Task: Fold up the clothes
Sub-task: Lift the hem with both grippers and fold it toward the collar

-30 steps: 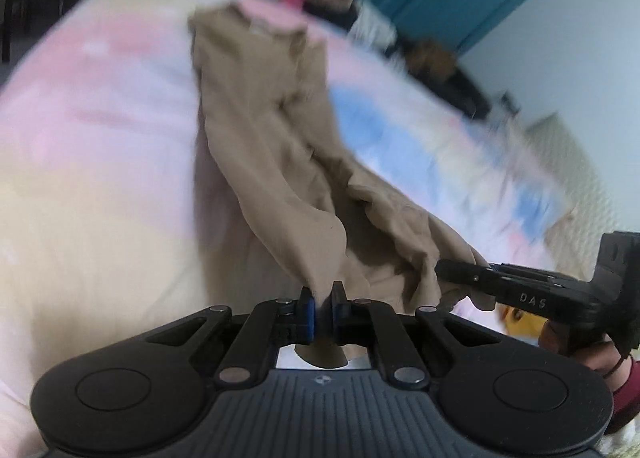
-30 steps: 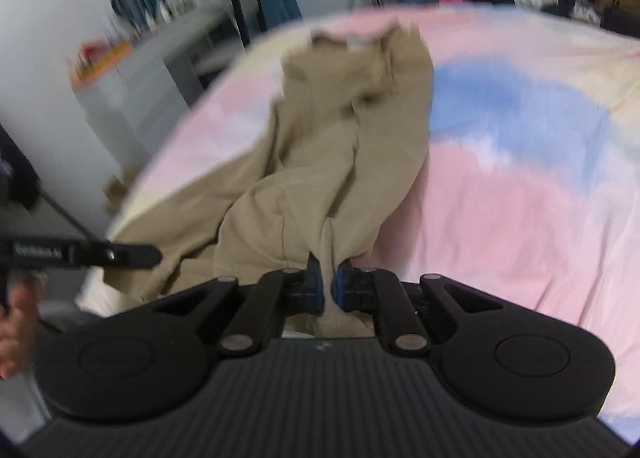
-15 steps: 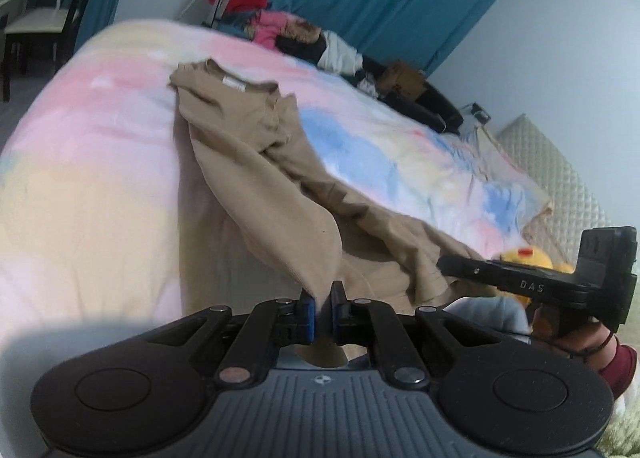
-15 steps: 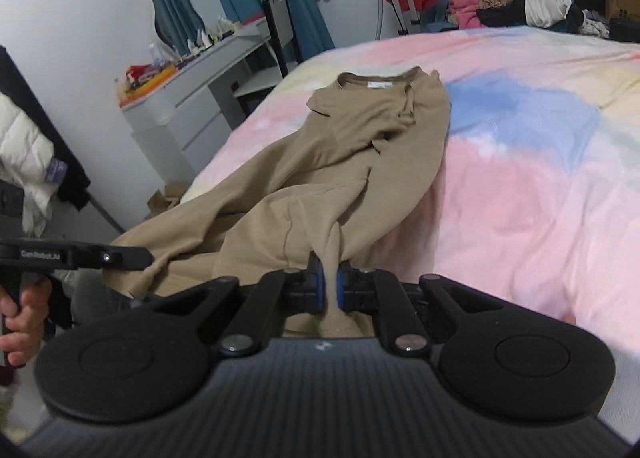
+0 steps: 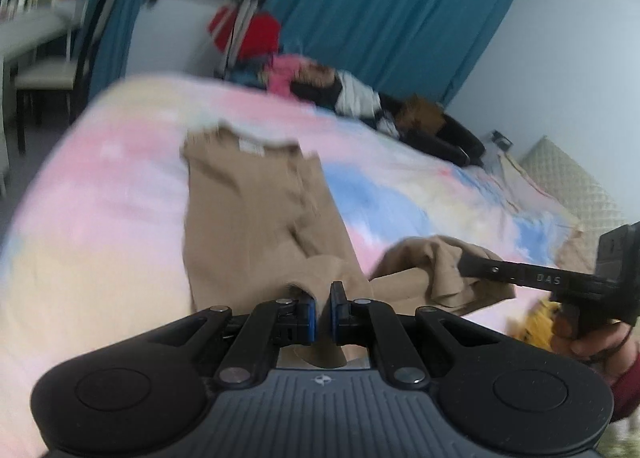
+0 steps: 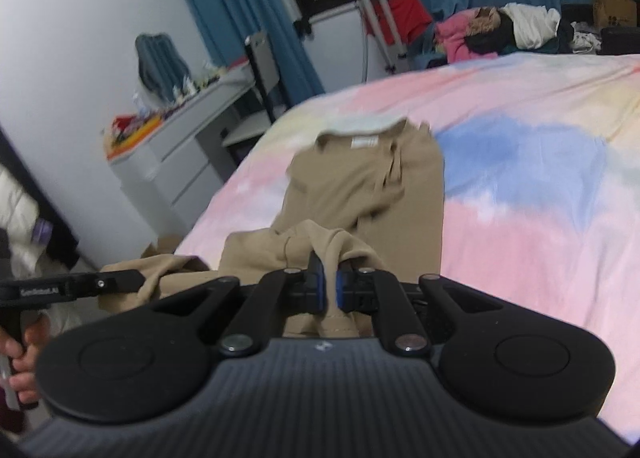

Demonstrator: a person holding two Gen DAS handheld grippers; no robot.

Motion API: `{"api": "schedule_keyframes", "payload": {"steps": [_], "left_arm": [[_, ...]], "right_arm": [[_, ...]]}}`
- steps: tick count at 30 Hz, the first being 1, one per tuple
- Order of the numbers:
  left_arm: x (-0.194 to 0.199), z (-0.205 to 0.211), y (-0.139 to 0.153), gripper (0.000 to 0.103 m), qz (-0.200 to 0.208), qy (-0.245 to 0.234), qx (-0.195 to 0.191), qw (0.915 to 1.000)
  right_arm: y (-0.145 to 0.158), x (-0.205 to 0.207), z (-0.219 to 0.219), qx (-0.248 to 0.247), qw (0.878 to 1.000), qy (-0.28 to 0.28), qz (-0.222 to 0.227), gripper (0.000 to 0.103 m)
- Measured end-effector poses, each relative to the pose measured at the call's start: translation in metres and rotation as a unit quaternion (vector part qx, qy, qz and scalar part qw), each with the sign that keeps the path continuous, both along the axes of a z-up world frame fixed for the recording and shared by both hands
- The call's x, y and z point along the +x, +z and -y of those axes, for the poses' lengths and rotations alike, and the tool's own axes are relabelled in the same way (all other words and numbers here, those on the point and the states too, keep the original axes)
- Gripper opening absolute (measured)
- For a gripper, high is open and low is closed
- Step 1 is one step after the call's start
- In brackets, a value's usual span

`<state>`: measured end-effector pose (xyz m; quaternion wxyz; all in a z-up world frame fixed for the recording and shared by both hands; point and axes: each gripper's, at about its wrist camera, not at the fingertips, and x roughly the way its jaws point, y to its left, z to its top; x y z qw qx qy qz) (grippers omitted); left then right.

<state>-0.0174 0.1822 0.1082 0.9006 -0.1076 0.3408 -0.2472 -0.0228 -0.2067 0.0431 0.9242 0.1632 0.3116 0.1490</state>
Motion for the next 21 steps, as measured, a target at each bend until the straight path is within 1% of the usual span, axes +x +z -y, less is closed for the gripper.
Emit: {"api": "schedule_keyframes", "payload": {"steps": [2, 4, 8, 12, 16, 18, 19, 21], "left_arm": [[0.028, 0.006, 0.009, 0.007, 0.019, 0.008, 0.007, 0.9998], [0.067, 0.019, 0.007, 0.007, 0.028, 0.018, 0.019, 0.9993], [0.143, 0.035, -0.013, 0.008, 0.029, 0.032, 0.035, 0.9985], [0.216, 0.048, -0.054, 0.008, 0.013, 0.040, 0.051, 0.9978], [0.278, 0.061, -0.113, 0.008, -0.027, 0.047, 0.062, 0.9966], [0.296, 0.067, -0.141, 0.009, -0.039, 0.047, 0.076, 0.9953], [0.300, 0.068, -0.151, 0.009, -0.041, 0.044, 0.083, 0.9948], [0.309, 0.070, -0.165, 0.013, -0.040, 0.046, 0.086, 0.9944]], "right_arm": [[0.003, 0.027, 0.003, 0.005, 1.000, -0.009, 0.008, 0.009], [0.001, 0.063, 0.004, 0.011, 1.000, -0.016, 0.009, 0.009], [-0.018, 0.127, 0.008, 0.009, 1.000, -0.025, -0.003, 0.009], [-0.054, 0.191, 0.011, 0.003, 0.999, -0.030, -0.031, 0.009], [-0.100, 0.241, 0.010, -0.011, 0.997, -0.032, -0.068, 0.009], [-0.121, 0.255, 0.010, -0.013, 0.995, -0.030, -0.089, 0.009], [-0.125, 0.258, 0.010, -0.013, 0.995, -0.028, -0.092, 0.009], [-0.134, 0.263, 0.010, -0.013, 0.995, -0.023, -0.097, 0.009]]}}
